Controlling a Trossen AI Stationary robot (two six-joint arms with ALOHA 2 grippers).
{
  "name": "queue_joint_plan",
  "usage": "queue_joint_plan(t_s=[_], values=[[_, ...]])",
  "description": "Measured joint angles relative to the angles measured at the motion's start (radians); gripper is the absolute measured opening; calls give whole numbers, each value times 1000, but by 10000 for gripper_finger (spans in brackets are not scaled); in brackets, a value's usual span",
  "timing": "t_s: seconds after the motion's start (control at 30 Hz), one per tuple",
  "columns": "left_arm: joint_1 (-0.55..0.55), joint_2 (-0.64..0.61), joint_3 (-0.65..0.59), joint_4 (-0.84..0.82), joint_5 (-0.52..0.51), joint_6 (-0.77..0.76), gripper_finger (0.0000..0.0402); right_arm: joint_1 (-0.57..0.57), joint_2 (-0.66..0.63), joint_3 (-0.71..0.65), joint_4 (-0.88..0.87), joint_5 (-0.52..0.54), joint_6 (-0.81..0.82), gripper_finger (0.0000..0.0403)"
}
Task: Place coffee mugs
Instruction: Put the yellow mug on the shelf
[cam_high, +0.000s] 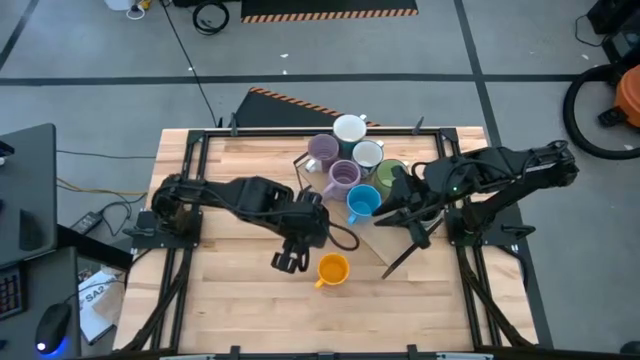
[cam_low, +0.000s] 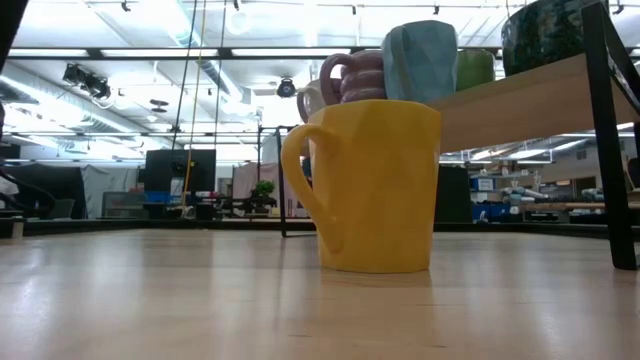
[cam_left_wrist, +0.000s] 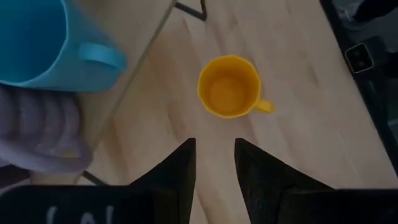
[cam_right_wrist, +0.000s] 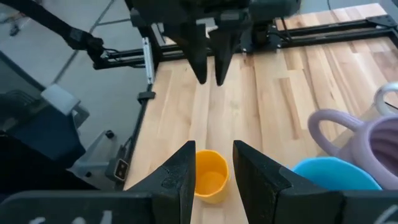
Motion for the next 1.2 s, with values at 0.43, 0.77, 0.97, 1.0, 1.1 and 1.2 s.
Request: queue_joint_plan(t_s=[0.43, 0.77, 0.97, 1.0, 1.1, 1.2], values=[[-67, -216, -513, 306, -57, -299, 116, 0, -24, 0, -25, -147, -93, 113], [-104, -437, -859, 476, -130, -441, 116, 15, 127, 0, 58, -165, -89, 113], [-128, -556, -965, 497, -100, -308, 116, 44, 251, 0, 149, -53, -19, 113], [-130, -587, -985, 511, -94, -286, 116, 51, 272, 0, 155, -46, -11, 113], [-132, -676, -1059, 573, -76, -251, 116, 75, 331, 0, 163, -9, 29, 113], [-125, -763, -1129, 629, -75, -239, 116, 99, 377, 0, 163, 22, 69, 113]])
